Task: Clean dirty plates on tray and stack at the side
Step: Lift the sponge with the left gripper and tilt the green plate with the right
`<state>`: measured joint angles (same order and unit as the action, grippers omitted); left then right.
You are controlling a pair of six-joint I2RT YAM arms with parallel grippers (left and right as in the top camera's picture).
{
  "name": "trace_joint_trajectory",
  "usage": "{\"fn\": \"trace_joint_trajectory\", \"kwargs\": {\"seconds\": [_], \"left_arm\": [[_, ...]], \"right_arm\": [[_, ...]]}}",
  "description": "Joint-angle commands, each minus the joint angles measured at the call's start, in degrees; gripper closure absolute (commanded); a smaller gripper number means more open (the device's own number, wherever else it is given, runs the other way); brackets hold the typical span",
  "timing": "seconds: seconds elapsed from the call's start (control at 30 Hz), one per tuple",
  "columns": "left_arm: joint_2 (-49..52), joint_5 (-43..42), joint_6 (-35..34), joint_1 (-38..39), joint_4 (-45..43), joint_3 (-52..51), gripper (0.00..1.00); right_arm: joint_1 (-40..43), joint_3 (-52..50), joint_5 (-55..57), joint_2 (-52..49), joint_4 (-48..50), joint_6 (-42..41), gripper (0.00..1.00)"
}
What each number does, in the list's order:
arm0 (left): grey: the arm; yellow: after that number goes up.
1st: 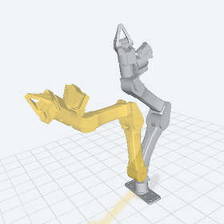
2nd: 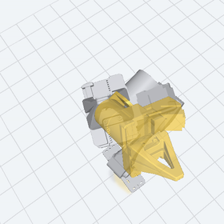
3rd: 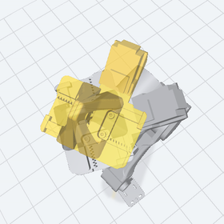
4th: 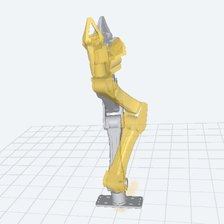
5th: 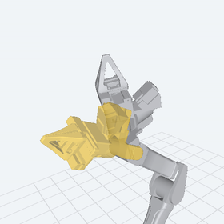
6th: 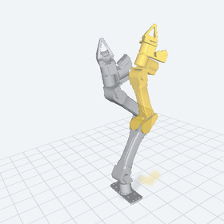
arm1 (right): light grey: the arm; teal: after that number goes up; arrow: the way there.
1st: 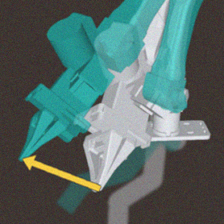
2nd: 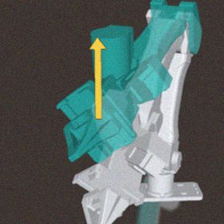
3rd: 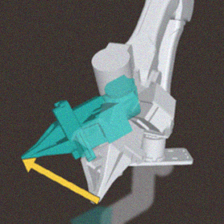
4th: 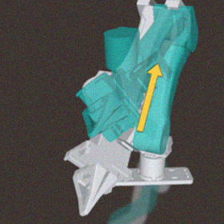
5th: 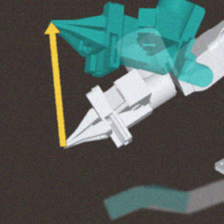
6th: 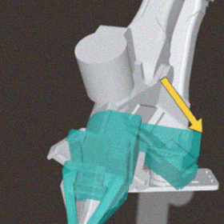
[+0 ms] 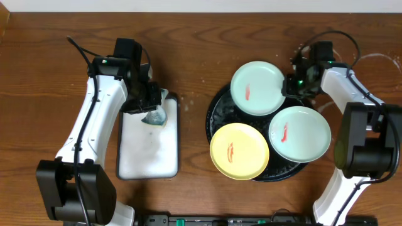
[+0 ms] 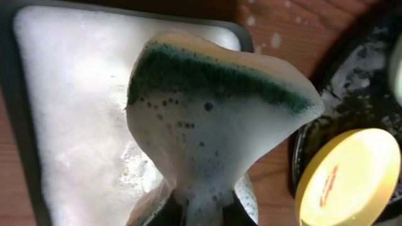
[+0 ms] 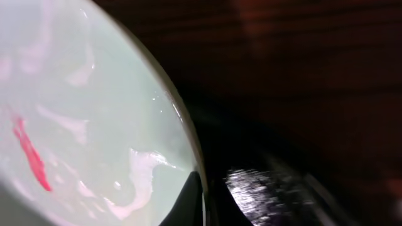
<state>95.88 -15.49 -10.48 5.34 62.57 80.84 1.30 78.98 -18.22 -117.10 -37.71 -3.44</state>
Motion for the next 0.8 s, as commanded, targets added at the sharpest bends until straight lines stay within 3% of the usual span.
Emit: {"fn": "trace_joint_trajectory", "kwargs": {"seconds": [0.0, 0.2, 0.4, 0.57, 0.6, 0.63, 0.77], "left_arm": [[-1.16, -2.32, -0.04, -0.13, -0.50, 1.27, 0.93], [-1.16, -2.58, -0.07, 0.50, -2.45, 1.27, 0.92], [-1.16, -3.56, -0.09, 4.81, -6.21, 1.25, 0.93], [-1.16, -3.37, -0.35, 10.10, -10.78, 1.25, 0.93], [-1.16, -3.32, -0.68, 10.97, -11.58, 1.25, 0.92], [-1.16, -3.32, -1.11, 11.67, -12.46, 1.25, 0.93], [-1.14, -3.34, -5.16, 13.75, -16.96, 1.03, 0.93]], "right_arm": [[-3.39, 0.31, 0.24, -0.15, -1.62, -1.29, 0.99], [-6.93, 0.31, 3.61, -0.15, -9.07, -15.23, 0.99], [-7.52, 0.31, 14.64, -0.15, -13.94, -27.10, 0.99], [-7.30, 0.31, 14.80, -0.15, -13.75, -27.82, 0.97], [-7.21, 0.31, 14.91, -0.15, -13.16, -27.36, 0.85], [-7.13, 0.31, 14.93, -0.15, -12.02, -25.11, 0.75], [-6.99, 0.31, 14.97, -0.15, -6.12, -12.11, 0.75]]}}
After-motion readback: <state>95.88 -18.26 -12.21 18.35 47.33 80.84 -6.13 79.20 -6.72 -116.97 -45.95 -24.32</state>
